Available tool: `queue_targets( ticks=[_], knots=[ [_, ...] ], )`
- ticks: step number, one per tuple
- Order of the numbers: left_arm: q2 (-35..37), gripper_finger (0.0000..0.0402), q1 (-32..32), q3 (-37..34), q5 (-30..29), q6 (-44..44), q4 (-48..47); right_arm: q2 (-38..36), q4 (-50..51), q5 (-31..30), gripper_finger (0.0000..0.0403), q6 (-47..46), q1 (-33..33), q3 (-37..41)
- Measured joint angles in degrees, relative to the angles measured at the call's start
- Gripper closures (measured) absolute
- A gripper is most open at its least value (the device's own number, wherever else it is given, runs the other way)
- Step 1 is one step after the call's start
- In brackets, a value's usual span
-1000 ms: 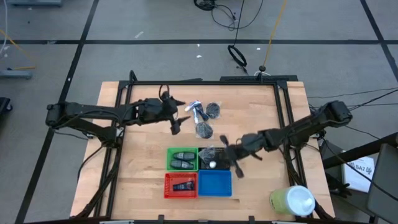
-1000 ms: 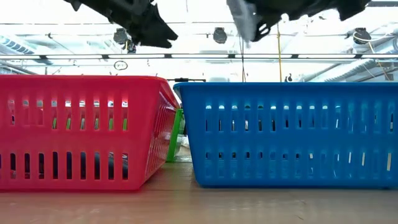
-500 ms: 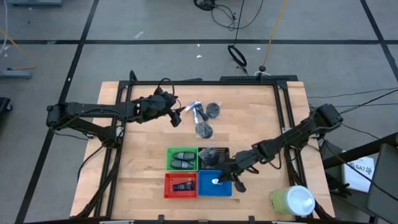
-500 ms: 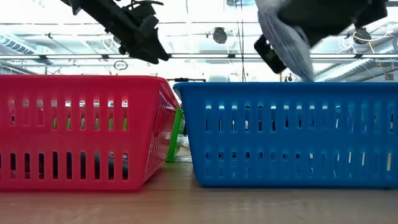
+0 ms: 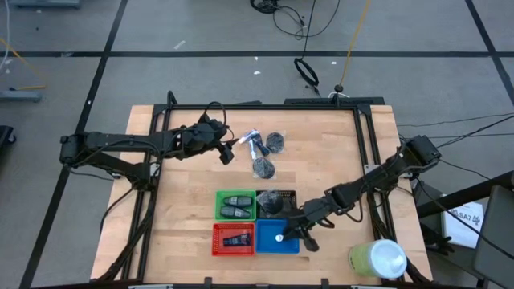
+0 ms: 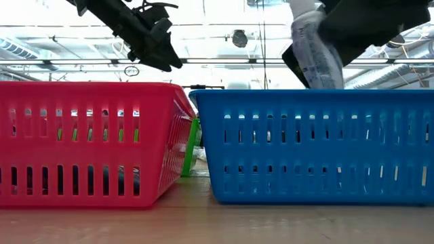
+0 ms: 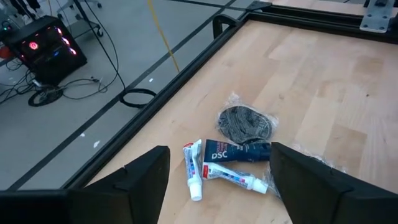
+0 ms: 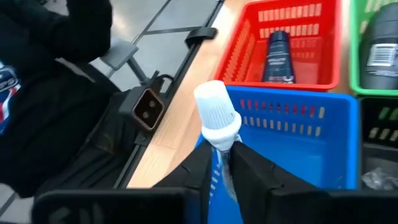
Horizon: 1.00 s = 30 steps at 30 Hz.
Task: Pick & Place Travel size toiletries
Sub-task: Put the bottom left white toothpaste into the blue bin, then put the top white toothpaste into the blue bin
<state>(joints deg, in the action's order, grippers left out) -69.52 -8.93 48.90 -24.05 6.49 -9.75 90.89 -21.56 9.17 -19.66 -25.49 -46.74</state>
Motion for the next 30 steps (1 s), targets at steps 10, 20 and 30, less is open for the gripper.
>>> queue_targets(
  ticks=[10,20,30],
  knots=[
    [-1.5,0.0138,-0.04,0.0,-0.02,1.09,0.48,-0.02,-0.04,-0.02,0.0289,3.06,-0.09,0.02],
    [-6.49,0.0135,-0.04,0.02,0.0,1.21,0.76,-2.3,-1.91,-0.22,0.0278,12.34,1.58,0.11],
    [-8.39,0.0135,-0.1,0.04,0.04,3.08,2.29,-4.2,-2.58,-0.58,0.0288,16.31,10.62,0.09]
  ],
)
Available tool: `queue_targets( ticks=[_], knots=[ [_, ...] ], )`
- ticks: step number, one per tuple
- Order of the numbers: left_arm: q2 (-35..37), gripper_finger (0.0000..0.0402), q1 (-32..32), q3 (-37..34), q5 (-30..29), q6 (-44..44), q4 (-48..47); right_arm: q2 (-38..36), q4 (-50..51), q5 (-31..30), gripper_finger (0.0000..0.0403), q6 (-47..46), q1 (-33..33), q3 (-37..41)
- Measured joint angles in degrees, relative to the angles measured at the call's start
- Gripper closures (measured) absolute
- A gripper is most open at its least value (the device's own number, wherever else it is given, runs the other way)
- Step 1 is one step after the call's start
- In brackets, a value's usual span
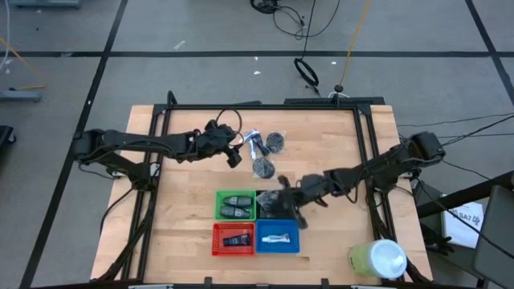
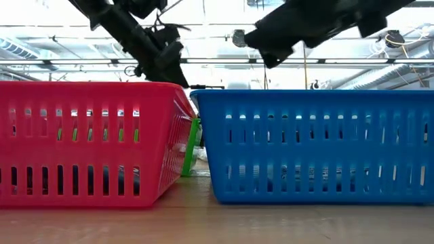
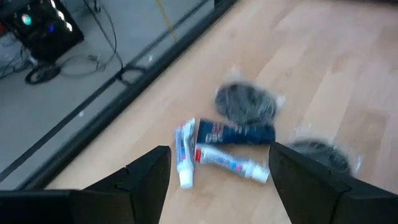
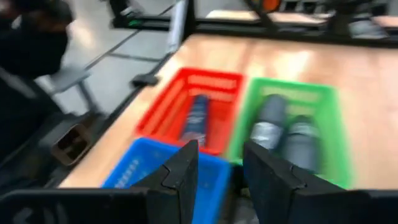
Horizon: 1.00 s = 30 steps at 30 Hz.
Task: Pick & Place Travel size toiletries
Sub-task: Put the top white toothpaste into the blue bin
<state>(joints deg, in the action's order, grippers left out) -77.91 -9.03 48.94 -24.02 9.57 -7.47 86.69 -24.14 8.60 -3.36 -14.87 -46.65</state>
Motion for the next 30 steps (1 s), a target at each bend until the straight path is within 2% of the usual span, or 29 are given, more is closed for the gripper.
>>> queue_targets(
  ticks=[13,15,18,21,25,30],
  knots=[
    [-9.58,0.0135,-3.68,-0.06,1.91,-1.54,1.95,-6.63,4.11,-0.23,0.0295,7.48,12.05,0.73],
    [-10.36,0.0135,-4.9,-0.06,1.97,-1.5,3.22,-8.36,3.73,-2.86,0.0297,8.45,13.2,1.53],
    [-12.35,0.0135,-6.84,0.03,2.08,-2.06,5.77,-11.28,3.51,-11.05,0.03,10.57,14.66,3.93],
    [-14.64,0.0135,-9.06,-0.04,4.55,-3.04,8.01,-13.72,1.38,-16.46,0.0299,11.58,16.11,7.23],
    [-17.53,0.0135,-11.35,-0.01,11.87,-3.32,9.73,-14.63,-6.28,-16.0,0.0291,11.5,17.12,11.98],
    [-19.26,0.0135,-12.93,-0.04,12.1,-3.46,9.6,-14.75,-14.34,-15.93,0.0269,12.66,17.15,16.41]
  ],
)
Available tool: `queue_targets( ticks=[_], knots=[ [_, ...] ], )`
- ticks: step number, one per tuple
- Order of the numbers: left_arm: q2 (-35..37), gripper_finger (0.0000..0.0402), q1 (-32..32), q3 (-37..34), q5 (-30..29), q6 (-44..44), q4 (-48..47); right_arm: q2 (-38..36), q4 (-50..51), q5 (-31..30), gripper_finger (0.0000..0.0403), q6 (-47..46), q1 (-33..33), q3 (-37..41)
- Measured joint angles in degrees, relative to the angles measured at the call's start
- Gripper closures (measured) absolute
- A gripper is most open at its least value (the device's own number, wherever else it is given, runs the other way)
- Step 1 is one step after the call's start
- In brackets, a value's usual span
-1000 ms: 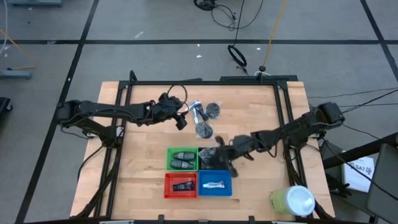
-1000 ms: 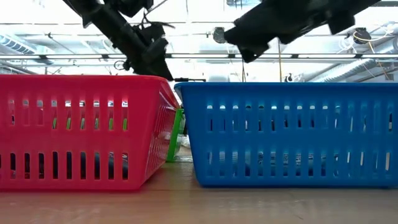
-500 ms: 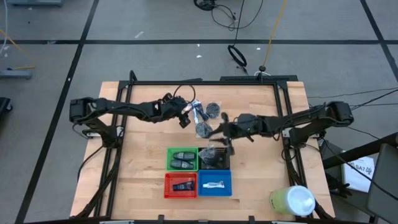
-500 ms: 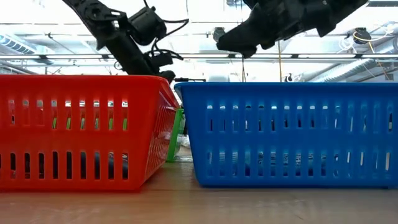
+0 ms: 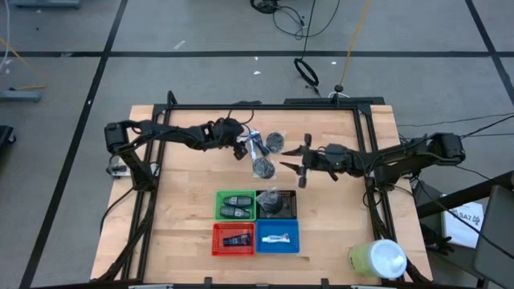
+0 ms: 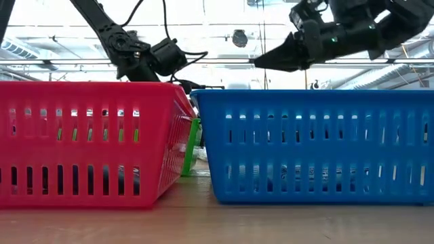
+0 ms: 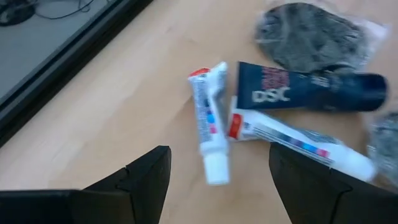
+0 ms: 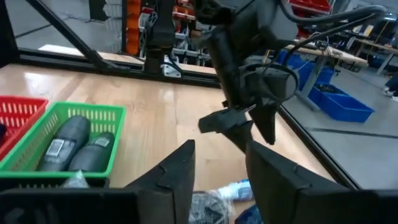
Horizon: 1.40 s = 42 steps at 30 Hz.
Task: Pick & Place Travel size toiletries
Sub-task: Put the top white toothpaste into the blue bin
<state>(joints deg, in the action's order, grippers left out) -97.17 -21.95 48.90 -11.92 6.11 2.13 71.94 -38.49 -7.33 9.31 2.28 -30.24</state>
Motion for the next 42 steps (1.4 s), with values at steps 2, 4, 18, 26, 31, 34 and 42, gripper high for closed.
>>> queue_targets(
  ticks=[2,4,18,26,31,34,42],
  knots=[
    [-0.06,0.0135,-0.6,0.0,-0.09,0.02,0.37,0.11,-1.63,-0.05,0.0256,0.39,0.0,0.85],
    [-0.06,0.0135,-1.12,0.02,-0.51,-0.01,1.49,0.06,-2.67,-0.06,0.0244,0.41,0.01,1.16],
    [-5.48,0.0135,-2.16,2.35,2.23,-2.15,1.66,0.06,-3.64,0.02,0.0218,0.41,0.0,1.16],
    [-12.83,0.0135,-2.51,10.74,-1.3,-1.64,-5.73,0.06,-3.45,0.09,0.0219,0.41,0.0,1.16],
    [-14.74,0.0145,-2.52,13.25,-1.41,-2.21,-8.75,0.06,-2.76,0.09,0.022,-0.03,0.0,1.16],
    [-14.72,0.0178,-2.49,13.31,-0.98,-2.17,-9.6,0.06,-2.4,0.09,0.022,-0.03,0.0,1.16],
    [-14.24,0.0316,-2.15,13.22,-0.96,-1.76,-12.34,0.06,-2.31,0.08,0.022,-0.03,0.0,1.16]
  ],
)
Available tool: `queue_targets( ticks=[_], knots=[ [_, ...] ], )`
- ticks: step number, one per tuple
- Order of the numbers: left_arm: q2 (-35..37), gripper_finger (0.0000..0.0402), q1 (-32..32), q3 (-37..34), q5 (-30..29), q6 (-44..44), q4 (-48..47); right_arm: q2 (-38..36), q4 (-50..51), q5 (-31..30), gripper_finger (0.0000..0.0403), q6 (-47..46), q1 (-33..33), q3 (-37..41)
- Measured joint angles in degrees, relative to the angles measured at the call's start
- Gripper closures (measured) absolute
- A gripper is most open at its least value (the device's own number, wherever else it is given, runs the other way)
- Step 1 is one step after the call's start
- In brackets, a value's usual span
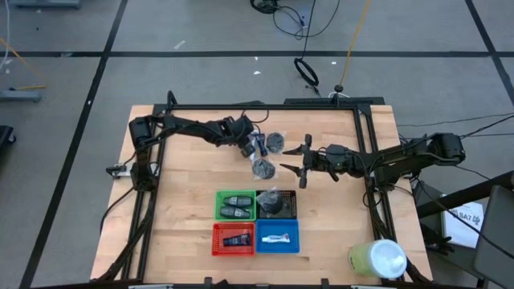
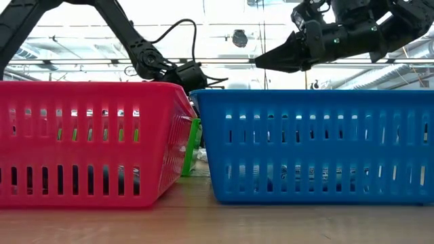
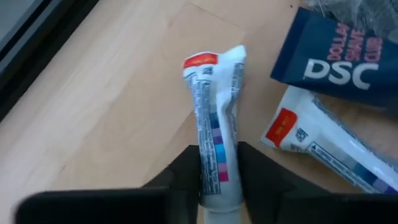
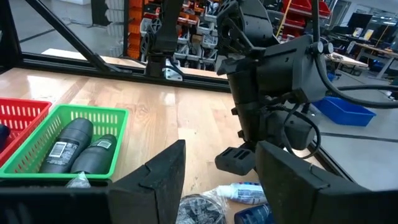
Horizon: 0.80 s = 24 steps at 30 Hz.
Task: Pick & Place Travel size toiletries
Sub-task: Put the top white toothpaste into the blue bin
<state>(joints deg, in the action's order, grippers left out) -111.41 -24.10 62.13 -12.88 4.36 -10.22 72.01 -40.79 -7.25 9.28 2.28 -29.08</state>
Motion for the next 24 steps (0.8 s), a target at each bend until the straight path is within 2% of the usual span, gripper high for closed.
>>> queue_targets(
  ticks=[4,6,13,19,21,24],
  knots=[
    [1.19,0.0375,0.66,-0.06,-0.7,-0.99,-3.1,0.0,1.07,-0.04,0.022,-0.02,0.0,0.0],
    [2.36,0.0391,0.96,-0.13,-0.65,-1.08,-4.36,0.0,1.22,-0.06,0.022,-0.02,-0.02,0.0],
    [9.18,0.0392,3.76,-0.2,-1.71,-1.64,-7.59,0.02,2.12,-0.13,0.022,-0.09,-0.02,0.0],
    [15.76,0.0392,8.76,-0.4,-2.11,-3.74,-8.97,0.02,2.12,-0.15,0.022,-0.98,-0.02,0.0],
    [18.34,0.0396,10.39,-2.57,-0.09,-5.68,-5.34,0.02,2.12,-0.15,0.022,-1.05,-0.02,0.0],
    [23.27,0.0396,11.56,-8.18,7.32,-8.14,3.59,0.02,2.55,-0.15,0.022,-1.07,-0.07,0.0]
  ],
)
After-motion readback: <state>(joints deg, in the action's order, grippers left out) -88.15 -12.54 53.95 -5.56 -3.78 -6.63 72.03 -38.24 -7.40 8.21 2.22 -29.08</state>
